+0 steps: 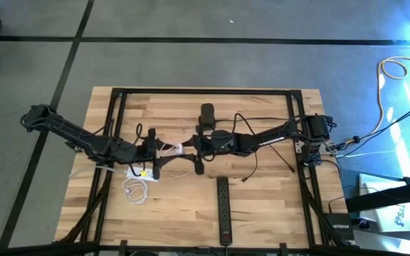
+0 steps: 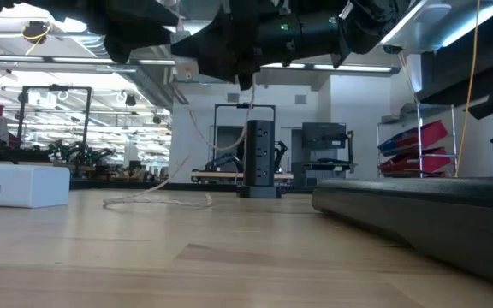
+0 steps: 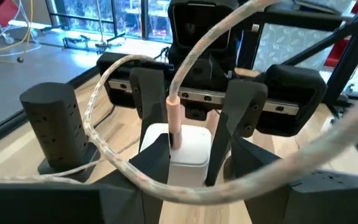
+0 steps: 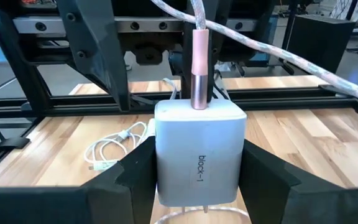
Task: Insert USB
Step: Insert the pink USB cable into the white USB adapter, then insert the white USB adapter into the black outlet extension
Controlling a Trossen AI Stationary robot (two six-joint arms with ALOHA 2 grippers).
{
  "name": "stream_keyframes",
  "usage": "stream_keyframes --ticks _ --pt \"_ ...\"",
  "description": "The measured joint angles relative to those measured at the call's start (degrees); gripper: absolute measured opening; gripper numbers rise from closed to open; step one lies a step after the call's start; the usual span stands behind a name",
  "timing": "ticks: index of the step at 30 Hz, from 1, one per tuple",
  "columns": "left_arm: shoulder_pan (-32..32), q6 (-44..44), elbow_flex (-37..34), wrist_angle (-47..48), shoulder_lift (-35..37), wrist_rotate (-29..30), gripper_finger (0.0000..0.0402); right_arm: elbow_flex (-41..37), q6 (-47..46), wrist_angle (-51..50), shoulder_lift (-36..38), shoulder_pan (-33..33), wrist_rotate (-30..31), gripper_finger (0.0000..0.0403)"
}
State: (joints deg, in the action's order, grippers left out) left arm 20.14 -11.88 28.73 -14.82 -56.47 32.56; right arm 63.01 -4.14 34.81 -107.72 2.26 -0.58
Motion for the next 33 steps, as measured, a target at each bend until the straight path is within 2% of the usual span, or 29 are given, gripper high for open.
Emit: stream_keyframes --ticks 4,11,17,22,27,33 --pt "-0.2 0.2 0.0 -0.4 0.0 0.8 0.0159 0.0 -0.3 0.0 0.1 0.0 -0.5 0.0167" --pt "0.5 3.6 0.0 -0.6 0.0 1.7 0.0160 -0.1 -2.1 -2.4 2.0 0.0 -7.2 0.0167" --pt "0.8 6.6 0.0 -0.2 0.0 1.9 0.0160 -0.1 -3.0 -6.0 4.6 -0.8 -19.9 0.0167" --pt "-0.1 8.5 0.0 -1.3 -0.9 -2.2 0.0160 -0.1 -4.5 -5.5 4.6 -0.9 -26.0 0.0168" --pt "-1.4 9.0 0.0 -4.2 -2.6 -12.2 0.0160 -0.1 -4.3 -2.3 4.5 -0.9 -26.0 0.0173" --pt "-1.8 9.6 0.0 -7.0 -3.5 -14.4 0.0160 -0.1 -2.1 -1.8 4.5 -0.9 -22.7 0.0173"
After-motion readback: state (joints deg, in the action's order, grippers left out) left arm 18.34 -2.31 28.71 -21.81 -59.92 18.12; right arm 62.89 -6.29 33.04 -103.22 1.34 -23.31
